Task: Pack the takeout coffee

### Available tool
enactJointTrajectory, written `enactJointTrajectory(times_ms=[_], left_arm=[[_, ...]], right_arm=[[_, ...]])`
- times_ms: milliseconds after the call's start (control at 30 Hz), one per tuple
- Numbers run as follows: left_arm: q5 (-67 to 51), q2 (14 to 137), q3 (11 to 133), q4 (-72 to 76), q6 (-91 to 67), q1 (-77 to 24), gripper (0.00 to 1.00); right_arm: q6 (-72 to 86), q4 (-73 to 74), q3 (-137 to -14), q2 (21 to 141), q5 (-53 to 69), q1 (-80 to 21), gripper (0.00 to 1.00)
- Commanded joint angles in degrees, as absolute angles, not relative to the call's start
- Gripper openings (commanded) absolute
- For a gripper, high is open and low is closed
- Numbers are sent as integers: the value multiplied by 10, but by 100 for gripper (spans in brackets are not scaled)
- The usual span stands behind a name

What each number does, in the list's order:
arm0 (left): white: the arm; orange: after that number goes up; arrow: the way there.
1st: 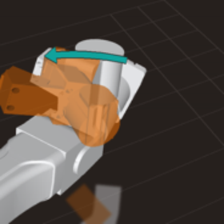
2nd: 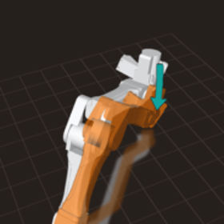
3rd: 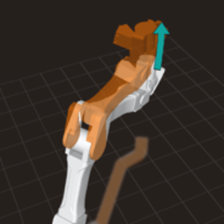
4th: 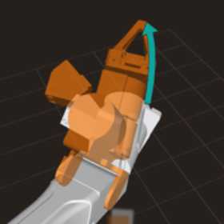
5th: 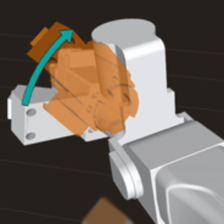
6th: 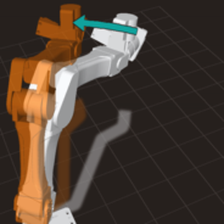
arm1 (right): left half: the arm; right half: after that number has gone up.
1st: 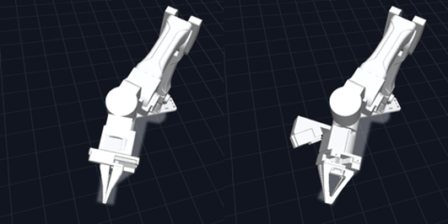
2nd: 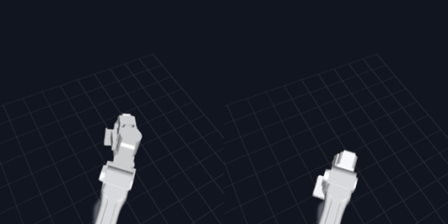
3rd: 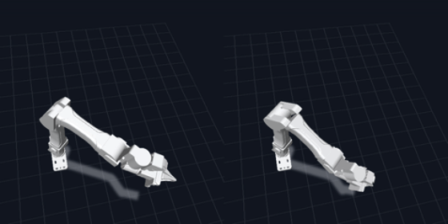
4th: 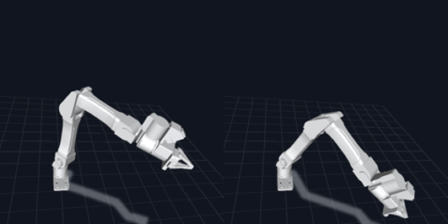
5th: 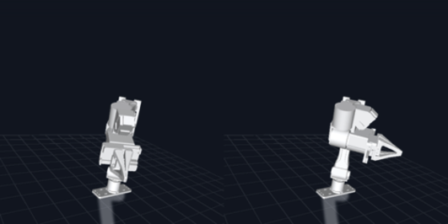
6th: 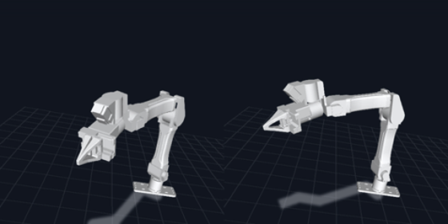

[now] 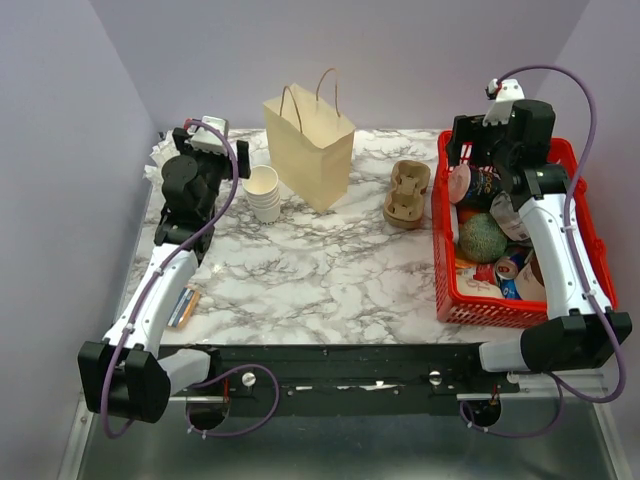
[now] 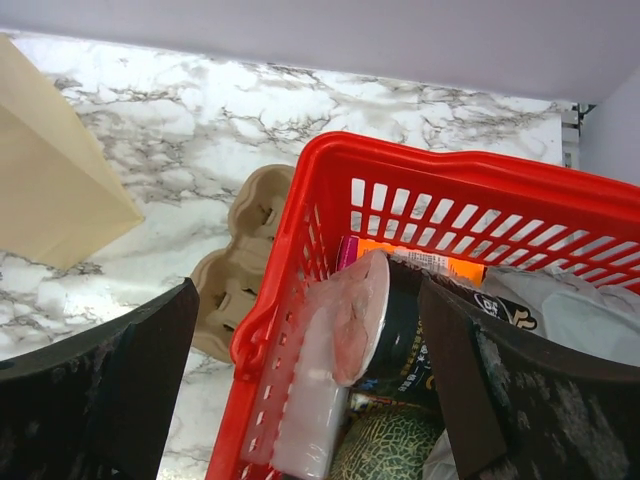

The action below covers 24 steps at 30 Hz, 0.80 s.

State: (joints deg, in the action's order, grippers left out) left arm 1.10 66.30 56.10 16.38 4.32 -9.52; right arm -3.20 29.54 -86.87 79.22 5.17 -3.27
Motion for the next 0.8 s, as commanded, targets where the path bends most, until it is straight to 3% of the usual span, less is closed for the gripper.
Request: enactJointTrajectory(times_ms=[0, 100, 200, 333, 533, 567, 667, 767], left_arm=[[-67, 665, 581, 96, 54, -98, 99], [-126, 660, 601, 48, 91, -98, 99], [-179, 658, 627, 4, 133, -98, 99], [-225, 685, 682, -82, 141, -98, 99], [-280, 716, 740, -163, 148, -98, 98], [-277, 722, 748, -177, 147, -98, 99], [-265, 749, 799, -240, 161, -98, 99], [-258, 769, 828, -276, 167, -98, 99]], right_arm=[[-34, 286, -886, 784, 67, -32, 100], [-107, 310, -896, 787, 158, -32, 100], [-176, 341, -895, 785, 341, -41, 100], [-199, 368, -901, 807, 312, -122, 99], [-182, 407, -900, 874, 280, -214, 80], [-169, 408, -896, 881, 279, -216, 69], [-132, 399, -856, 889, 258, -216, 49], [-124, 393, -811, 881, 232, -216, 48]])
